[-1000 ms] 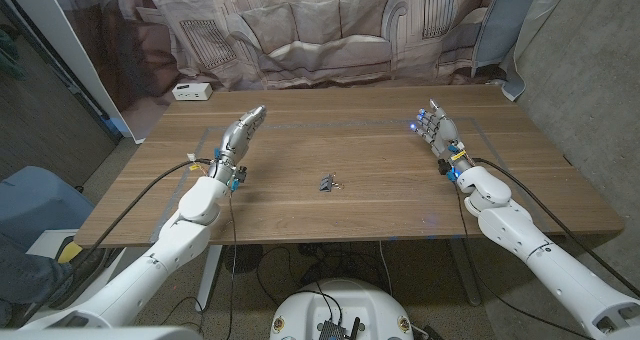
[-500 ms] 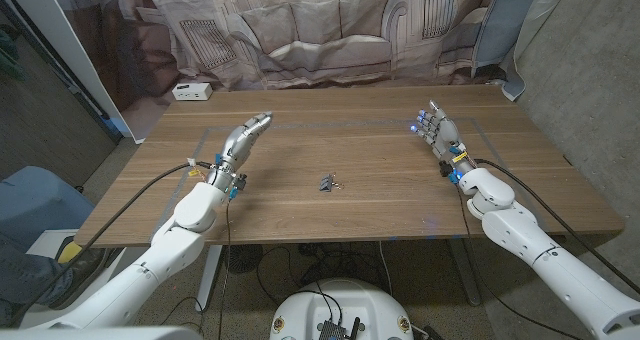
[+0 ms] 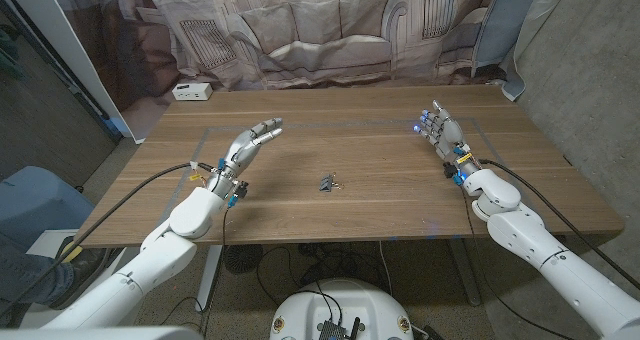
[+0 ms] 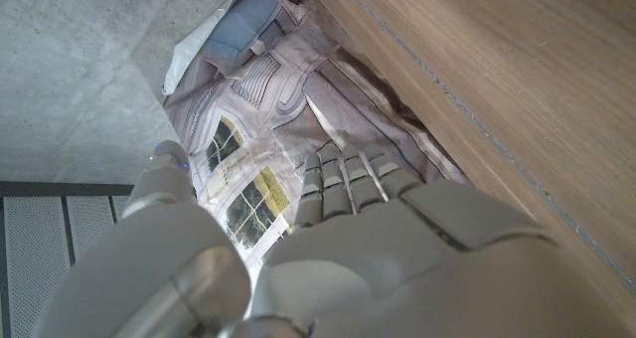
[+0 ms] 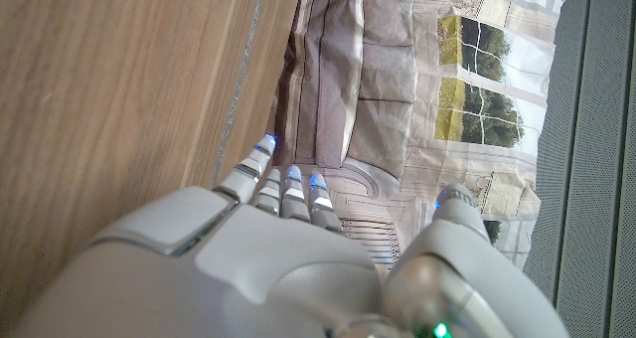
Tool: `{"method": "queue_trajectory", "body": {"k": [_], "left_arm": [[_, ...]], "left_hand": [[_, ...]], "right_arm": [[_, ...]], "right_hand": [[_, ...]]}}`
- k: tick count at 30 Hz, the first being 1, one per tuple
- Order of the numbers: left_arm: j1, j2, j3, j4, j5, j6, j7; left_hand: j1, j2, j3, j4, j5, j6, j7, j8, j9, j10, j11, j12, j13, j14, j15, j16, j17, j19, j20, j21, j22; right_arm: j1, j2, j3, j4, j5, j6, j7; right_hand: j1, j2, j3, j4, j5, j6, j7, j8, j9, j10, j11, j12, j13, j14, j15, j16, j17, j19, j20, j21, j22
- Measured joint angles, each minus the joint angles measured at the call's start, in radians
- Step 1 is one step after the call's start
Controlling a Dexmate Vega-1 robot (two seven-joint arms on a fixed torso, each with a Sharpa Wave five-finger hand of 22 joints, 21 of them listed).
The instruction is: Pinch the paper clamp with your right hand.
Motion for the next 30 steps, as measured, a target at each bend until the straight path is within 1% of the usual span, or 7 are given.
{"method": "queue_trajectory", "body": {"k": [1,7,16,21,24,28,30], "left_arm": [[0.012,0.008,-0.006,-0.038,0.007,0.001,0.004],[0.041,0.01,-0.016,-0.069,0.067,-0.008,0.047],[0.087,0.007,-0.046,-0.121,0.201,-0.003,0.137],[0.109,0.013,-0.061,-0.157,0.287,0.039,0.183],[0.129,0.028,-0.075,-0.196,0.332,0.076,0.2],[0.143,0.045,-0.085,-0.232,0.381,0.124,0.213],[0.144,0.046,-0.085,-0.233,0.404,0.149,0.22]], "left_hand": [[0.011,-0.005,0.002,0.002,0.0,0.012,-0.002,0.0,0.0,0.011,0.0,0.001,0.0,0.009,-0.002,0.0,0.0,0.004,-0.004,0.0,0.0],[0.057,-0.001,0.012,0.004,0.0,0.069,-0.016,0.009,0.0,0.06,-0.018,0.009,0.0,0.043,-0.007,0.0,-0.003,0.042,-0.006,0.0,0.0],[0.074,-0.005,0.016,0.008,0.0,0.074,-0.021,0.009,0.0,0.066,-0.023,0.009,0.0,0.048,-0.012,0.0,-0.003,0.052,-0.006,0.0,0.0],[0.084,-0.005,0.019,0.005,0.0,0.074,-0.021,0.009,0.0,0.071,-0.029,0.009,0.0,0.053,-0.018,0.0,-0.003,0.052,-0.006,0.0,0.0],[0.096,-0.007,0.019,0.005,0.0,0.074,-0.021,0.009,0.0,0.071,-0.029,0.009,0.0,0.053,-0.018,0.0,-0.003,0.053,-0.018,0.0,0.0],[0.101,-0.012,0.023,0.009,0.0,0.074,-0.021,0.005,0.0,0.071,-0.029,0.009,0.0,0.053,-0.018,-0.008,-0.003,0.051,-0.02,0.0,0.0],[0.108,-0.005,0.023,0.009,0.0,0.074,-0.021,-0.001,0.0,0.071,-0.029,0.006,0.0,0.053,-0.018,-0.008,-0.003,0.051,-0.02,-0.002,0.0]], "right_arm": [[-0.002,-0.001,0.002,-0.002,0.003,0.003,0.0],[-0.017,-0.013,0.011,-0.018,0.006,0.004,-0.004],[-0.034,-0.028,0.022,-0.041,0.006,0.004,-0.009],[-0.047,-0.033,0.029,-0.054,0.007,0.004,-0.012],[-0.054,-0.038,0.033,-0.061,0.007,0.004,-0.013],[-0.064,-0.044,0.037,-0.068,0.009,0.004,-0.014],[-0.068,-0.046,0.038,-0.071,0.009,0.004,-0.014]], "right_hand": [[0.0,0.0,0.0,0.0,0.0,0.0,0.0,0.0,0.0,0.0,0.0,0.0,0.0,0.0,0.0,0.0,0.0,0.0,0.0,0.0,0.0],[0.0,0.0,0.0,0.0,0.0,0.0,0.0,0.0,0.0,-0.009,-0.002,0.0,0.0,0.0,0.0,0.0,0.0,-0.005,-0.005,0.0,0.0],[0.0,0.0,0.0,0.0,0.0,0.0,0.0,0.0,0.0,-0.011,0.0,0.0,0.0,0.0,0.0,0.0,0.0,-0.006,-0.005,0.0,0.0],[0.0,0.0,0.0,0.0,0.0,0.0,0.0,0.0,0.0,-0.011,0.0,0.0,0.0,0.0,0.0,0.0,0.0,-0.011,0.0,0.0,0.0],[0.0,0.0,0.0,0.0,0.0,0.0,0.0,0.0,0.0,-0.011,0.0,0.0,0.0,0.0,0.0,0.0,0.0,-0.011,0.0,0.0,0.0],[0.0,0.0,0.0,0.0,0.0,0.0,0.0,0.0,0.0,-0.011,0.0,0.0,0.0,0.0,0.0,0.0,0.0,-0.011,0.0,0.0,0.0],[0.0,0.0,0.0,0.0,0.0,0.0,0.0,0.0,0.0,-0.011,0.0,0.0,0.0,0.0,0.0,0.0,0.0,-0.015,-0.004,0.0,0.0]]}}
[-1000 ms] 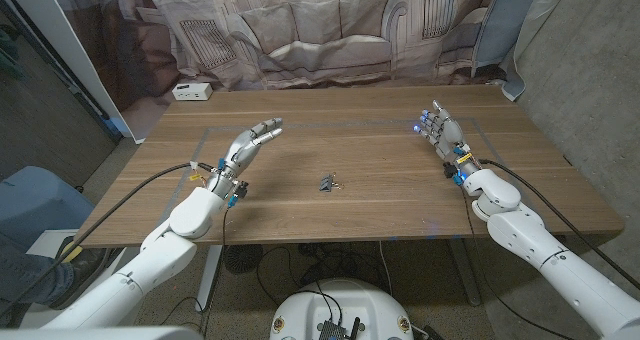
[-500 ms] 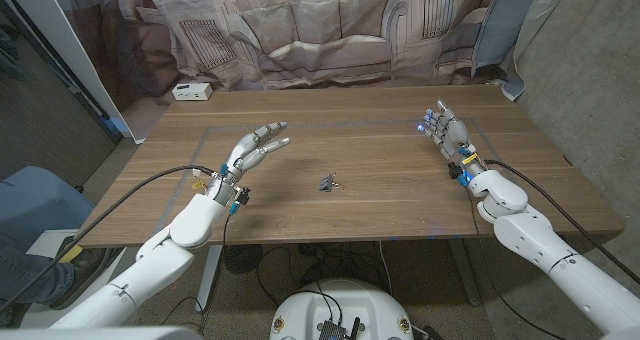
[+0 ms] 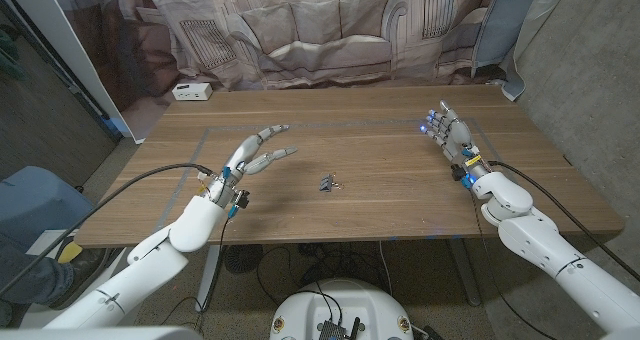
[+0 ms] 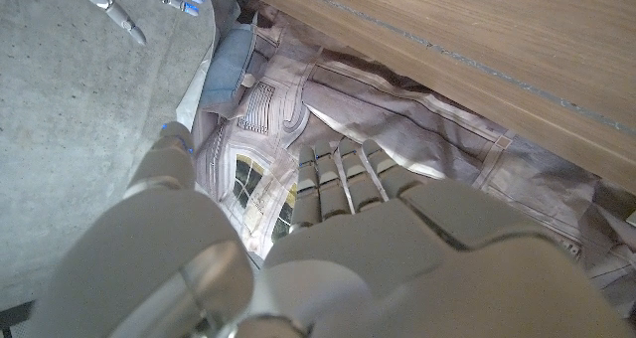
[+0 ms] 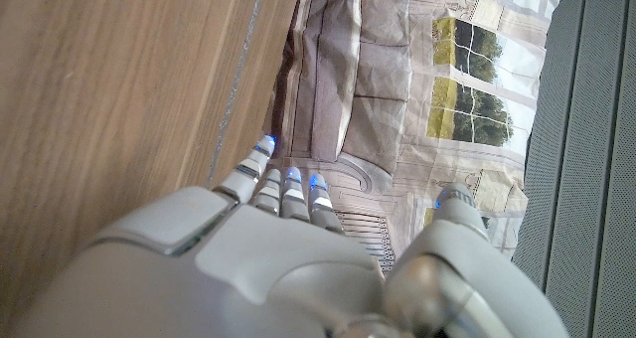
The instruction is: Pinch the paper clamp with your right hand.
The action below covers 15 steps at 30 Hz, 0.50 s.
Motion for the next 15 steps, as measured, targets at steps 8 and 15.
{"method": "queue_trajectory", "body": {"k": [8,15], "left_arm": [[0.032,0.042,-0.019,-0.091,0.102,0.112,0.029],[0.043,0.065,-0.023,-0.146,0.171,0.216,0.038]], "left_hand": [[0.017,-0.007,0.001,0.001,0.0,-0.008,-0.004,-0.01,0.0,-0.002,-0.006,-0.01,0.005,-0.029,-0.012,-0.011,0.0,-0.043,0.035,-0.018,0.0],[0.024,-0.013,-0.002,0.01,0.0,0.005,-0.017,-0.017,0.005,0.007,-0.029,-0.01,0.005,-0.09,-0.016,-0.019,0.0,-0.159,0.098,-0.033,0.002]], "right_arm": [[-0.017,-0.007,0.008,-0.011,0.003,0.0,-0.003],[-0.031,-0.007,0.014,-0.018,0.004,0.004,-0.007]], "right_hand": [[0.0,0.0,0.0,0.0,0.0,0.0,0.0,0.0,0.0,-0.002,-0.002,0.0,0.0,-0.004,-0.004,0.0,0.0,-0.007,0.004,0.0,0.0],[0.0,0.0,0.0,0.0,0.0,0.0,0.0,0.0,0.0,-0.002,-0.002,0.0,0.0,-0.004,-0.004,0.0,0.0,-0.007,0.004,0.0,0.0]]}}
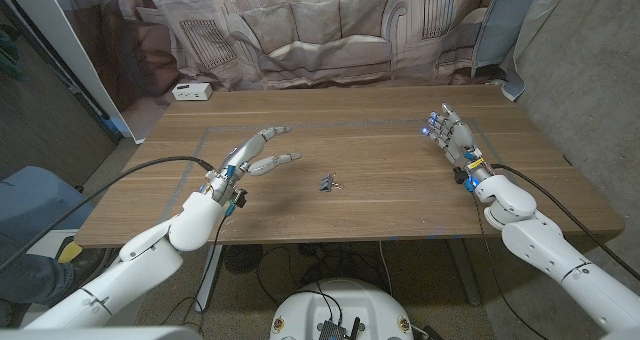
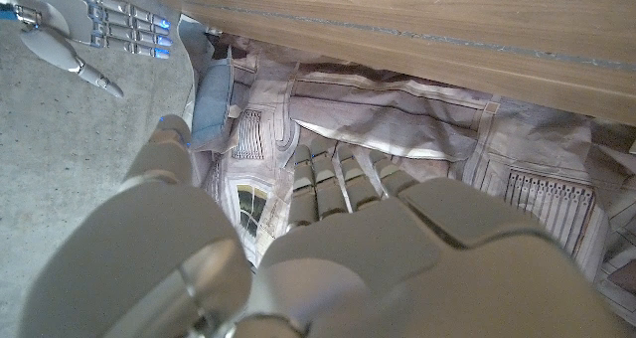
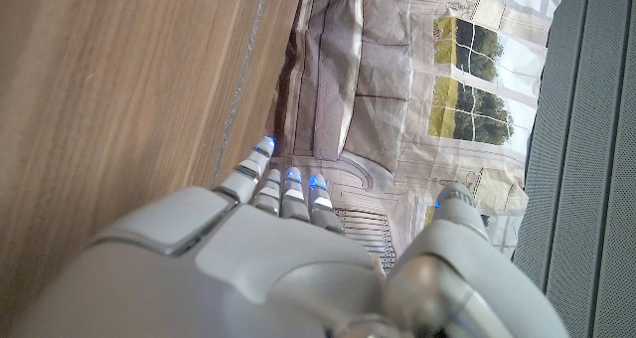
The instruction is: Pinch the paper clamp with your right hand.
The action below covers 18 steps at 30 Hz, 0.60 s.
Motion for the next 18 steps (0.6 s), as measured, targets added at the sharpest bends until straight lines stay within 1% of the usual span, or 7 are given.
{"method": "queue_trajectory", "body": {"k": [2,4,7,9,11,12,18], "left_arm": [[0.0,0.0,0.0,0.0,0.012,0.021,-0.002],[0.0,0.014,0.0,-0.026,0.029,0.056,-0.013],[-0.006,0.043,0.005,-0.075,0.044,0.091,-0.027],[-0.009,0.051,0.008,-0.087,0.044,0.091,-0.027],[-0.017,0.068,0.014,-0.114,0.067,0.173,-0.075],[-0.022,0.077,0.018,-0.125,0.067,0.174,-0.076],[-0.045,0.115,0.039,-0.174,0.082,0.237,-0.123]], "left_hand": [[0.0,0.0,0.0,0.0,0.0,-0.005,-0.005,-0.006,0.0,0.001,-0.001,-0.006,0.0,-0.018,-0.001,0.0,0.0,-0.035,0.014,0.0,0.0],[0.0,0.0,-0.004,0.004,0.0,-0.006,-0.006,-0.01,0.0,-0.002,-0.012,-0.007,0.004,-0.032,-0.002,0.0,0.0,-0.065,0.026,-0.004,0.0],[0.0,0.0,-0.004,0.004,0.0,-0.011,-0.01,-0.01,0.0,-0.002,-0.013,-0.008,0.005,-0.048,-0.001,0.0,0.0,-0.093,0.04,-0.004,0.0],[0.0,0.0,-0.004,0.004,0.0,-0.011,-0.01,-0.013,0.0,-0.005,-0.016,-0.015,0.005,-0.063,0.001,0.0,0.0,-0.114,0.042,-0.004,0.0],[0.0,0.0,-0.004,0.004,0.0,-0.011,-0.011,-0.013,0.0,-0.007,-0.018,-0.015,0.005,-0.083,0.005,0.0,0.0,-0.133,0.04,-0.004,0.0],[0.0,0.0,-0.004,0.004,0.0,-0.013,-0.013,-0.013,0.0,-0.007,-0.018,-0.015,0.005,-0.088,0.007,0.0,0.0,-0.137,0.038,-0.004,0.0],[0.009,0.004,-0.004,0.004,0.0,-0.023,-0.023,-0.021,0.0,-0.013,-0.023,-0.022,0.005,-0.104,0.008,0.0,0.0,-0.137,0.038,-0.004,0.0]], "right_arm": [[-0.003,0.0,0.001,-0.001,0.0,0.0,0.0],[-0.008,0.0,0.005,-0.004,0.001,0.005,-0.005],[-0.012,0.0,0.007,-0.006,0.002,0.007,-0.008],[-0.012,0.0,0.007,-0.006,0.003,0.01,-0.009],[-0.017,0.0,0.01,-0.008,0.003,0.011,-0.009],[-0.018,0.0,0.012,-0.008,0.004,0.011,-0.009],[-0.02,0.001,0.013,-0.008,0.006,0.012,-0.008]], "right_hand": [[0.0,0.0,-0.004,-0.004,0.0,0.0,0.0,0.0,0.0,0.0,0.0,0.0,0.0,0.0,0.0,0.0,0.0,-0.004,-0.004,0.0,0.0],[0.0,0.0,-0.004,-0.004,0.0,0.0,0.0,0.0,0.0,0.0,0.0,0.0,0.0,0.0,0.0,0.0,0.0,-0.004,-0.004,0.0,0.0],[0.004,-0.004,-0.004,-0.004,0.0,0.0,0.0,0.0,0.0,0.0,0.0,0.0,0.0,0.0,0.0,0.0,0.0,-0.004,-0.004,0.0,0.0],[0.004,-0.004,-0.004,-0.004,0.0,0.0,0.0,0.0,0.0,0.0,0.0,0.0,0.0,0.0,0.0,0.0,0.0,-0.003,-0.004,0.0,0.0],[0.004,-0.004,-0.004,-0.004,0.0,0.0,0.0,0.0,0.0,0.0,0.0,0.0,-0.001,0.0,0.0,0.006,0.0,-0.003,-0.004,0.0,0.0],[0.004,-0.004,-0.004,-0.004,0.0,0.0,0.0,0.0,0.0,0.0,0.0,0.0,-0.002,0.0,0.0,0.008,0.0,-0.003,-0.004,0.0,0.0],[0.004,-0.004,-0.004,-0.004,0.0,0.0,0.0,0.0,0.0,0.0,0.0,0.0,-0.003,0.0,0.0,0.008,0.0,-0.007,0.0,0.0,0.0]]}}
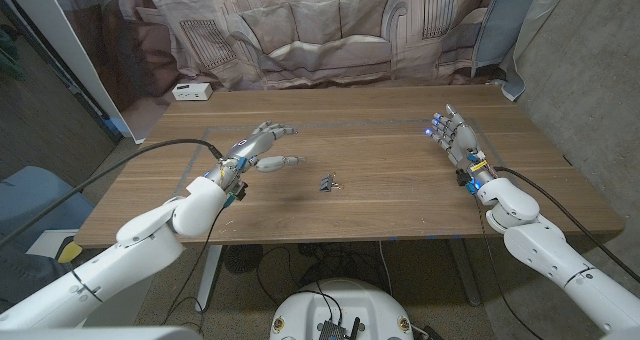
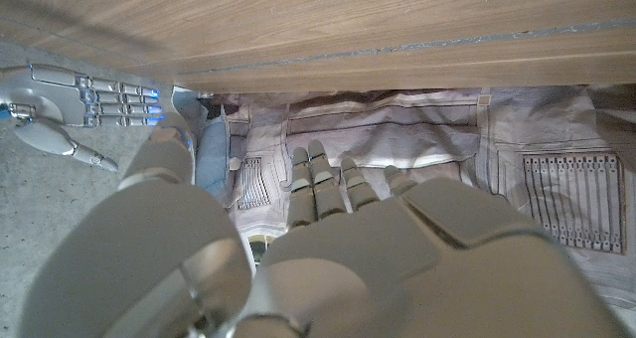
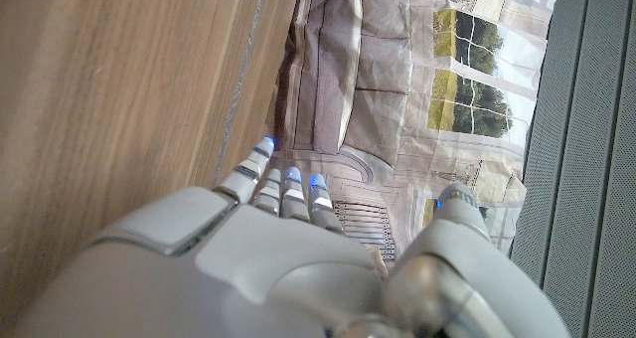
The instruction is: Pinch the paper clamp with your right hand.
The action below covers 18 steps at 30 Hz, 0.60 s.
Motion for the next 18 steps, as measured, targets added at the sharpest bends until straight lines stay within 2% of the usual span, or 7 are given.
{"method": "queue_trajectory", "body": {"k": [4,5,6,7,11,18], "left_arm": [[-0.015,0.022,0.015,-0.024,0.0,0.0,0.0],[-0.02,0.03,0.02,-0.032,0.027,0.084,0.0],[-0.023,0.034,0.022,-0.035,0.027,0.084,0.0],[-0.029,0.042,0.026,-0.041,0.033,0.097,-0.076],[-0.046,0.068,0.041,-0.059,0.057,0.128,-0.103],[-0.085,0.1,0.081,-0.085,0.112,0.175,-0.155]], "left_hand": [[0.002,-0.002,0.0,0.0,0.0,-0.012,-0.003,-0.004,0.0,-0.008,-0.003,0.0,0.0,-0.007,0.0,0.0,0.0,-0.005,0.005,0.003,0.0],[0.002,-0.002,0.0,0.0,0.0,-0.018,-0.003,-0.004,0.0,-0.012,-0.001,-0.006,0.0,-0.011,0.0,0.0,0.0,-0.005,0.005,0.004,0.0],[0.002,-0.002,0.0,0.0,0.0,-0.022,0.0,-0.004,0.0,-0.016,-0.005,-0.008,0.0,-0.011,0.0,0.0,0.0,-0.001,0.009,0.004,0.0],[0.002,-0.002,0.0,0.0,0.0,-0.022,0.0,-0.004,0.0,-0.016,-0.005,-0.008,0.0,-0.011,0.0,0.0,0.0,0.0,0.011,0.004,0.0],[0.008,0.005,0.0,0.0,0.0,-0.029,-0.007,-0.004,0.0,-0.016,-0.005,-0.008,0.0,-0.011,0.0,0.0,0.0,-0.004,0.015,0.008,0.0],[0.018,-0.004,0.003,-0.003,0.0,-0.034,-0.012,-0.004,0.0,-0.022,-0.01,-0.008,0.005,-0.016,-0.005,0.0,0.0,0.002,0.02,0.012,0.0]], "right_arm": [[0.0,0.0,0.0,0.0,0.002,0.0,0.003],[0.002,0.001,0.0,0.0,0.004,-0.001,0.003],[0.002,0.001,0.0,0.0,0.005,-0.001,0.004],[0.003,0.001,0.0,0.0,0.007,-0.004,0.004],[0.006,0.003,0.001,0.0,0.01,-0.008,0.005],[0.012,0.005,0.0,0.004,0.015,-0.009,0.015]], "right_hand": [[0.0,0.0,0.0,0.0,0.0,0.0,0.0,0.0,0.0,0.0,0.0,0.0,0.0,0.0,0.0,0.0,0.0,-0.004,0.004,0.0,0.0],[0.002,0.002,0.0,0.0,0.0,0.0,0.0,0.0,0.0,0.0,0.0,0.0,0.0,0.0,0.0,0.0,0.0,-0.004,0.004,0.0,0.0],[0.004,0.004,0.0,0.0,0.0,0.0,0.0,0.0,0.0,0.0,0.0,0.0,0.0,0.0,0.0,0.0,0.0,-0.003,0.004,0.0,0.0],[0.004,0.004,0.0,0.0,0.0,0.0,0.0,0.0,0.0,0.0,0.0,0.0,0.0,0.0,0.0,0.0,0.0,-0.003,0.004,0.0,0.0],[0.004,0.004,0.0,0.0,0.0,0.0,0.0,0.0,0.0,0.0,0.0,0.0,0.0,0.0,0.0,0.0,0.0,-0.003,0.003,0.0,0.0],[0.004,0.004,0.0,0.0,0.0,0.0,0.0,0.0,0.0,0.0,0.0,0.0,0.0,0.0,0.0,0.0,0.0,-0.007,0.0,0.0,0.0]]}}
